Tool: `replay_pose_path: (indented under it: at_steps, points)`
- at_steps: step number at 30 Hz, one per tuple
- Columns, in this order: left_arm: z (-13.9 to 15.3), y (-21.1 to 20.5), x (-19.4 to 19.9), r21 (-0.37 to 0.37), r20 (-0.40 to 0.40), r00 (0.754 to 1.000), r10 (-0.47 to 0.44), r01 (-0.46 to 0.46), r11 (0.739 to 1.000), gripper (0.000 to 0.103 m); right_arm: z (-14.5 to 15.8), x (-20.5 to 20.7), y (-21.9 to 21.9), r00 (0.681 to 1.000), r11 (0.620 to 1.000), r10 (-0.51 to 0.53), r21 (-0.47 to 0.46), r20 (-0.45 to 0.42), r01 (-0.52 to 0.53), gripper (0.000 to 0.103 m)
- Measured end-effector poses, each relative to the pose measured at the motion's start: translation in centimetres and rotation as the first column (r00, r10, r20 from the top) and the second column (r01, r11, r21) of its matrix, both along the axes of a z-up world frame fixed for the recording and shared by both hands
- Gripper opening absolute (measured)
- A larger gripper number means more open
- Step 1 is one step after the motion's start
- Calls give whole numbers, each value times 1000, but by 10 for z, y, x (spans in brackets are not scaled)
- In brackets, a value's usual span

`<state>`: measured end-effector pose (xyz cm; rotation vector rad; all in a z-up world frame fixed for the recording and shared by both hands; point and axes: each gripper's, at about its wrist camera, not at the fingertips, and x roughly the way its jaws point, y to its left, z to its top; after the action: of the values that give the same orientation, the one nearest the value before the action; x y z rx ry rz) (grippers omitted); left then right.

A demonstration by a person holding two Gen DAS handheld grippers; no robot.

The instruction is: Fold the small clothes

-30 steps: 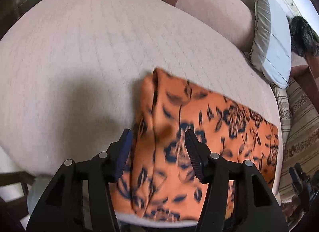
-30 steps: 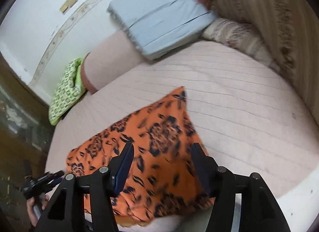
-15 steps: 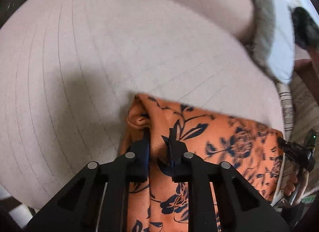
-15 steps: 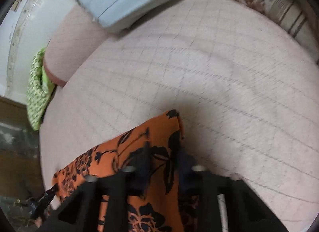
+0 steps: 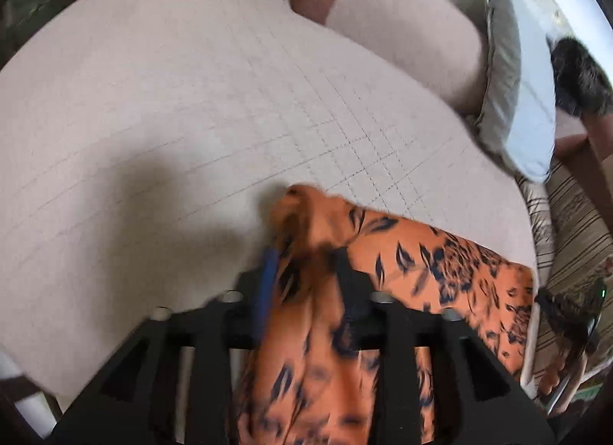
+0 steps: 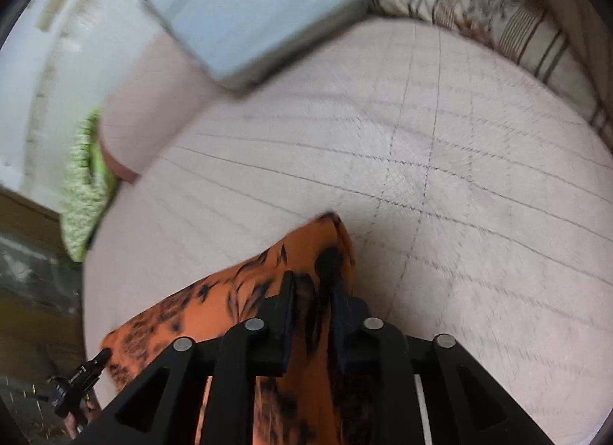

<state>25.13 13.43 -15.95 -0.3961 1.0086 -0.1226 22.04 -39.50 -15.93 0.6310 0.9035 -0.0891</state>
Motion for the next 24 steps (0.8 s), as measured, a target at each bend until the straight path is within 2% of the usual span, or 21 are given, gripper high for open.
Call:
replay_pose_path:
  at_steps: [1,2,3,6,8,11,12,13,14,16,18,20,22,24]
  points:
    - [4,2,-15,-4,9,1000,17,-17,1000,56,8,-17,2,1000,1000,-1,-16,14,1,26]
    - [5,6,-36,-7,19,999,28,-27,1000,57,10,-29,3,1000,1000,-1,-20,17,2,39]
    - [4,6,-49,-10,15,1000,26,-26,1000,58,12,-49,5,1000,1000,-2,-14,29,2,42]
    - [-10,-1,-90,-28,-42,999,9,-10,1000,58,6,-98,22,999,999,48,15,20,-48,42]
    - [-22,-16,-101,-7,-71,997,-14,13,1000,58,-4,-122,34,998,998,57,30,4,-57,42]
    - [-41,-30,-107,17,-119,993,-1,4,1000,56,-26,-142,52,994,996,89,-17,-69,-90,42]
    - [-43,-35,-108,15,-114,993,-3,5,1000,40,-35,-143,55,991,995,81,-41,-108,-86,35]
    - [-45,-38,-109,29,-114,993,-2,5,1000,14,-41,-145,56,989,995,85,-41,-118,-90,29]
    - [-46,-41,-111,51,-127,992,-5,11,999,10,-43,-144,57,989,994,97,-38,-114,-102,18]
    - [-41,-40,-114,49,-126,992,-8,14,999,8,-39,-146,60,989,993,88,-72,-116,-96,15]
    - [-26,-40,-123,67,-71,997,-22,27,997,7,-20,-155,66,993,990,85,-110,-78,-93,13]
    - [-23,-44,-126,127,-48,998,-28,34,991,7,-2,-163,72,996,985,75,-153,-51,-82,12]
    - [-41,-40,-120,164,-77,997,-8,20,986,7,0,-157,73,996,978,71,-194,-62,-82,12]
    - [-62,-31,-115,114,-146,989,0,16,993,8,-23,-142,71,987,969,66,-229,-143,-98,12]
